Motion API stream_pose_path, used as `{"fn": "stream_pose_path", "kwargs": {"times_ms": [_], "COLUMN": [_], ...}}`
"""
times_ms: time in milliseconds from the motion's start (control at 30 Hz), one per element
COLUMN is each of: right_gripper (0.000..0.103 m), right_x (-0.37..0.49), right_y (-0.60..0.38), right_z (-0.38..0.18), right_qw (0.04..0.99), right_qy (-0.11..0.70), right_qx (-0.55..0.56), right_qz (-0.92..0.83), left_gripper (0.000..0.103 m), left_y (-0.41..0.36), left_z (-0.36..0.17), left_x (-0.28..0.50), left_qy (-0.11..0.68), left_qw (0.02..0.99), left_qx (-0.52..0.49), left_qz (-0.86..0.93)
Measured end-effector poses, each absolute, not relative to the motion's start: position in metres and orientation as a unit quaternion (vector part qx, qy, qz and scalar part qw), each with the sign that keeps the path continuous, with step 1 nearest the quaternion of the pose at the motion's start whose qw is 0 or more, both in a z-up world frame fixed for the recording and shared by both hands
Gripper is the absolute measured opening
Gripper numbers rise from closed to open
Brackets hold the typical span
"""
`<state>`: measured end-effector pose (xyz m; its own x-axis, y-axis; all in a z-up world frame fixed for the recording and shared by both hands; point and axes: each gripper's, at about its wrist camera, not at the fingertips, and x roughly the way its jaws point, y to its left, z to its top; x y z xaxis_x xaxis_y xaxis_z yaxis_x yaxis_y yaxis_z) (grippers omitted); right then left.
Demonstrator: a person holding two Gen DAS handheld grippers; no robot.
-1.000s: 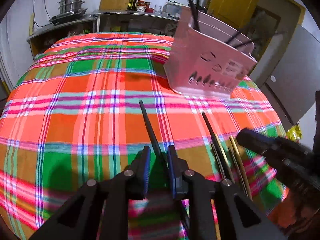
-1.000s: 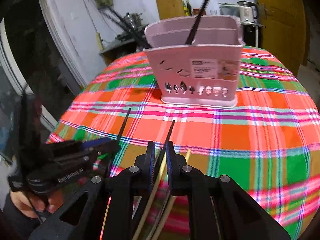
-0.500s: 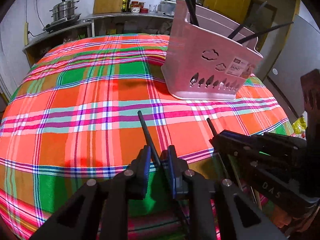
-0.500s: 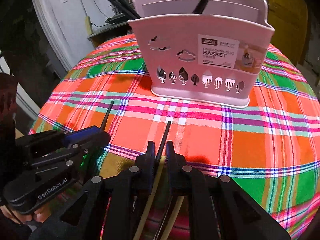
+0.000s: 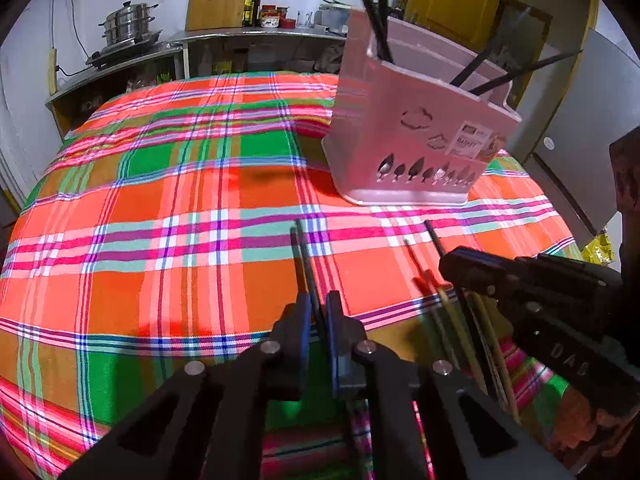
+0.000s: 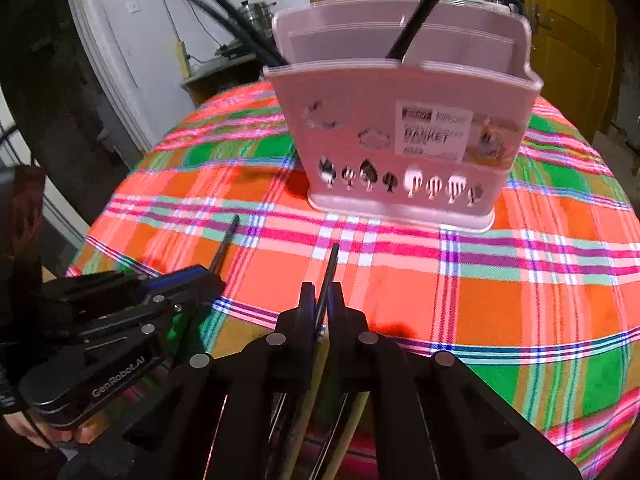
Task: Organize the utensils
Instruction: 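Lift both held black chopsticks up over the pink basket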
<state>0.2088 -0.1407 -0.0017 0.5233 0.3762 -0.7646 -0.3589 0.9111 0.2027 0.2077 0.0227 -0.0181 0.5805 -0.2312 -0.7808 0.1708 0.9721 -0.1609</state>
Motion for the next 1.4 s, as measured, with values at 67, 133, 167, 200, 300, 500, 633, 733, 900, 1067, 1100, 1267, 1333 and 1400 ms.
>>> {"fn": "stream_pose_path", "kwargs": {"times_ms": [67, 133, 167, 200, 300, 500, 633, 733, 900, 1067, 1100, 1267, 1333, 1400], "right_gripper": [0.006, 0.006, 0.006, 0.006, 0.005, 0.005, 0.004, 0.004, 0.003, 0.002, 0.002, 0.0, 0.0, 0.0], "right_x": [0.206, 0.204, 0.202, 0.2, 0.194, 0.181, 0.17, 0.163, 0.154, 0.15, 0.15, 0.144, 0.144, 0.145], "right_y": [-0.145, -0.148, -0.15, -0.152, -0.16, -0.17, -0.178, -0.182, -0.185, -0.188, -0.188, -0.193, -0.193, -0.193], "right_z": [0.009, 0.021, 0.028, 0.034, 0.054, 0.092, 0.118, 0.136, 0.154, 0.16, 0.161, 0.163, 0.164, 0.161], "right_qw": [0.877, 0.882, 0.885, 0.887, 0.895, 0.91, 0.921, 0.928, 0.938, 0.941, 0.941, 0.943, 0.943, 0.943], "right_qy": [0.43, 0.418, 0.41, 0.404, 0.384, 0.341, 0.309, 0.286, 0.261, 0.253, 0.253, 0.248, 0.248, 0.251], "right_qx": [0.015, 0.019, 0.022, 0.024, 0.03, 0.038, 0.039, 0.04, 0.035, 0.032, 0.032, 0.031, 0.028, 0.028], "right_qz": [0.214, 0.218, 0.22, 0.221, 0.227, 0.232, 0.235, 0.233, 0.228, 0.222, 0.222, 0.219, 0.219, 0.218], "left_gripper": [0.006, 0.006, 0.006, 0.006, 0.005, 0.006, 0.005, 0.005, 0.005, 0.006, 0.005, 0.005, 0.005, 0.005], "left_y": [0.023, 0.024, 0.024, 0.024, 0.026, 0.026, 0.028, 0.026, 0.022, 0.018, 0.018, 0.017, 0.014, 0.012], "left_z": [-0.009, 0.002, 0.007, 0.013, 0.034, 0.08, 0.106, 0.122, 0.138, 0.141, 0.141, 0.142, 0.142, 0.141], "left_x": [0.205, 0.201, 0.2, 0.199, 0.194, 0.186, 0.178, 0.173, 0.17, 0.176, 0.177, 0.179, 0.179, 0.178], "left_qy": [0.437, 0.426, 0.421, 0.415, 0.396, 0.354, 0.327, 0.311, 0.297, 0.302, 0.304, 0.307, 0.309, 0.31], "left_qw": [0.891, 0.895, 0.897, 0.9, 0.907, 0.922, 0.931, 0.936, 0.94, 0.937, 0.937, 0.935, 0.935, 0.935], "left_qx": [-0.036, -0.038, -0.038, -0.039, -0.042, -0.045, -0.043, -0.038, -0.032, -0.03, -0.03, -0.03, -0.029, -0.028], "left_qz": [-0.119, -0.124, -0.126, -0.128, -0.135, -0.15, -0.156, -0.16, -0.167, -0.17, -0.17, -0.173, -0.174, -0.172]}}
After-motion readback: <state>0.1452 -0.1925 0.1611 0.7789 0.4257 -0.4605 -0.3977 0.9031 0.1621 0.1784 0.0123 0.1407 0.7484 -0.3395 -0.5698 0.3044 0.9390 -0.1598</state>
